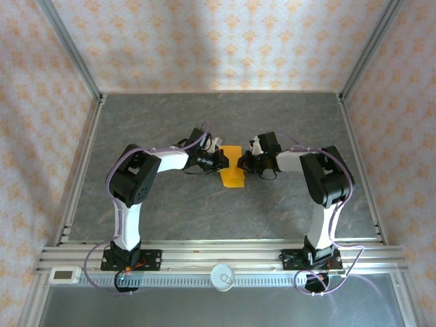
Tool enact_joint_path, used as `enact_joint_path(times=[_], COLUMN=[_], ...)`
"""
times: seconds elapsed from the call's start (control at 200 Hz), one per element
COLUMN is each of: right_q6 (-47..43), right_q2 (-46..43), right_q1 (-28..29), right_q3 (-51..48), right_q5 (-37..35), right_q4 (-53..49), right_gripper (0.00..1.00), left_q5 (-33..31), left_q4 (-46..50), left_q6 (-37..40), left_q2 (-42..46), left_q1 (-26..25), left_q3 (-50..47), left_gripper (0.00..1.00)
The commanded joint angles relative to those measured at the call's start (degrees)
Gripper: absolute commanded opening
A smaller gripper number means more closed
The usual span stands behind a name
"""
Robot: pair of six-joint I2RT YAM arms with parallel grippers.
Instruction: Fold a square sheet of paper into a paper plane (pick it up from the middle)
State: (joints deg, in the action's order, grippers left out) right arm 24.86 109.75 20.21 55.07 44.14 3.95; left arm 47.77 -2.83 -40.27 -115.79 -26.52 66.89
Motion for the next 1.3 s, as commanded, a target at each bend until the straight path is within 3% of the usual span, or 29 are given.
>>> enact_joint_path(times=[0.0, 0.215, 0.39, 0.555, 0.716, 0.871, 1.296], right_q6=[-0.43, 0.19, 0.61, 0.63, 0.68, 0.91, 0.64], right_q2=[3.7, 3.19, 3.28, 3.23, 3.12, 3.27, 3.04], right_q1=[-0.43, -0.42, -0.46, -0.38, -0.39, -0.43, -0.43], right_q3=[-3.82, -4.92, -5.57, -5.85, -5.84, -5.94, -6.79], right_q5=[-10.23, -10.32, -10.31, -10.46, -10.65, -10.74, -10.92], right_q4=[-12.96, -12.09, -11.33, -11.23, -11.17, -10.89, -10.48], right_gripper=[0.0, 0.0, 0.0, 0.0, 0.0, 0.0, 0.0], left_q5=[-0.76, -3.25, -4.16, -3.2, 0.5, 1.47, -4.05], left_q4=[2.18, 3.98, 7.63, 7.28, 0.99, -0.74, 11.49], left_q6=[2.75, 7.21, 10.92, 9.77, 3.32, 2.08, 15.36], left_q2=[-1.52, 0.08, 2.29, 5.81, 5.78, 4.25, 2.47], left_q1=[0.28, 1.48, 1.4, 0.78, -0.21, -0.37, -0.55], left_q3=[-0.99, -7.57, -7.27, -5.66, -6.48, -6.85, -10.74], left_gripper=[0.0, 0.0, 0.0, 0.0, 0.0, 0.0, 0.0])
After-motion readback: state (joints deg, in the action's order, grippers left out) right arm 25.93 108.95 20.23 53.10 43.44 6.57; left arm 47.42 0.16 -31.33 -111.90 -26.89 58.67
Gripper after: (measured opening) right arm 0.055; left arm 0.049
